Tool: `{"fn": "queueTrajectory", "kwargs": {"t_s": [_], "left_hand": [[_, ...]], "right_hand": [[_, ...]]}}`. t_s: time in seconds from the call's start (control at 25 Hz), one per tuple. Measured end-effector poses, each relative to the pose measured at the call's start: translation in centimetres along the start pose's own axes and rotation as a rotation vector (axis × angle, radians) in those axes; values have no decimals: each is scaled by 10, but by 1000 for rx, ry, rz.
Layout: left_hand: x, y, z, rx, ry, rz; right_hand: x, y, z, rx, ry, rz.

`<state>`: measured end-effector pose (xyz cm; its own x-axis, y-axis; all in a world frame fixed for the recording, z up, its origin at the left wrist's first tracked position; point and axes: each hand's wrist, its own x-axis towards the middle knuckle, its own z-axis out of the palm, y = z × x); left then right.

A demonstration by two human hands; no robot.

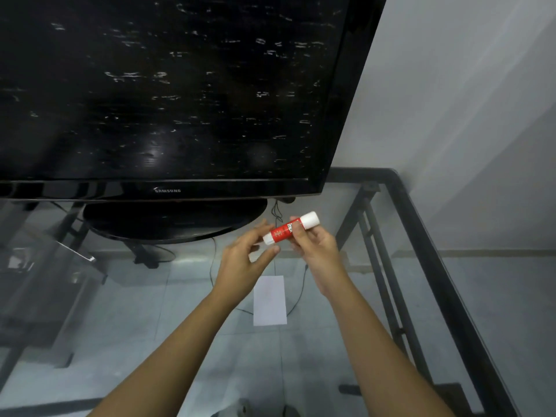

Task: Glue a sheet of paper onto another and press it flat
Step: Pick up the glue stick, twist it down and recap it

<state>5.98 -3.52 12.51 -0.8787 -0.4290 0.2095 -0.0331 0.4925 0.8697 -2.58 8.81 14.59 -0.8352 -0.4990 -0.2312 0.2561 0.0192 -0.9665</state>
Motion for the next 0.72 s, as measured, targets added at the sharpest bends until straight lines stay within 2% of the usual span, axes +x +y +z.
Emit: {"fn": "queueTrajectory", "kwargs": {"t_s": [0.12,0.32,0.52,0.72], "left_hand": [[-3,-47,11,260,-61,-111],[-22,-113,23,528,-226,-284],[-41,-147,35,756,-375,-339],[-45,-156,38,853,-392,-295]], "right_hand": [[19,26,-10,-272,147,-18],[42,71,-30,-588,122,-48],[45,102,-39,-650,109,-8],[46,113,-41,-687,108,-18]]}}
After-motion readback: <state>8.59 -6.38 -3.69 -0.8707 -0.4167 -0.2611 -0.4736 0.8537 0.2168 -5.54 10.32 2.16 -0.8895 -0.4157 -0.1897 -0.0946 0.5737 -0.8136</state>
